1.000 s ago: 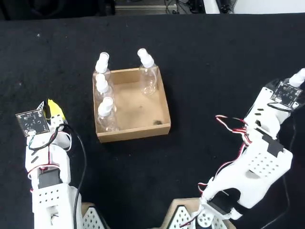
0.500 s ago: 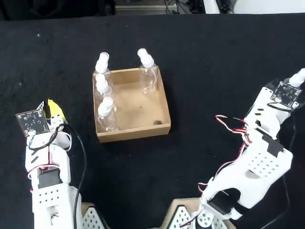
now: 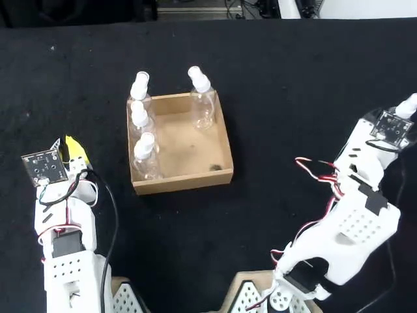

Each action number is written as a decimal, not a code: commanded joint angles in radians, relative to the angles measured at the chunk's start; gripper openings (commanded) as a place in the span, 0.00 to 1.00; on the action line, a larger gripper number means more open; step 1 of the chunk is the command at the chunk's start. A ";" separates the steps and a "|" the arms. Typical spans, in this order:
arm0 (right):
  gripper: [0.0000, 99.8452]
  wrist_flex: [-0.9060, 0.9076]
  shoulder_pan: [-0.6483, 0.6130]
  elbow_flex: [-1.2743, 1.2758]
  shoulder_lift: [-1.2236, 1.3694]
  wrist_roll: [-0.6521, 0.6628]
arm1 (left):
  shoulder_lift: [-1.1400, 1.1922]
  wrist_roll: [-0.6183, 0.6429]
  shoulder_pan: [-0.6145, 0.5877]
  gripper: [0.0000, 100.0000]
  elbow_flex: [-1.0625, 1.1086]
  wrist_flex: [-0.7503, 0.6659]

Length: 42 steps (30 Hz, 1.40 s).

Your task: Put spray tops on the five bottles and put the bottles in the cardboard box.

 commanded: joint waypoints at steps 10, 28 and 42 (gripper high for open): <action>0.33 0.005 -0.006 0.002 -0.081 0.011 | -0.008 0.008 -0.004 0.04 0.022 -0.014; 0.33 0.003 -0.002 -0.027 0.004 0.011 | -0.008 0.008 -0.004 0.04 0.022 -0.014; 0.08 0.003 0.032 -0.039 0.005 0.005 | -0.008 0.008 -0.004 0.04 0.022 -0.014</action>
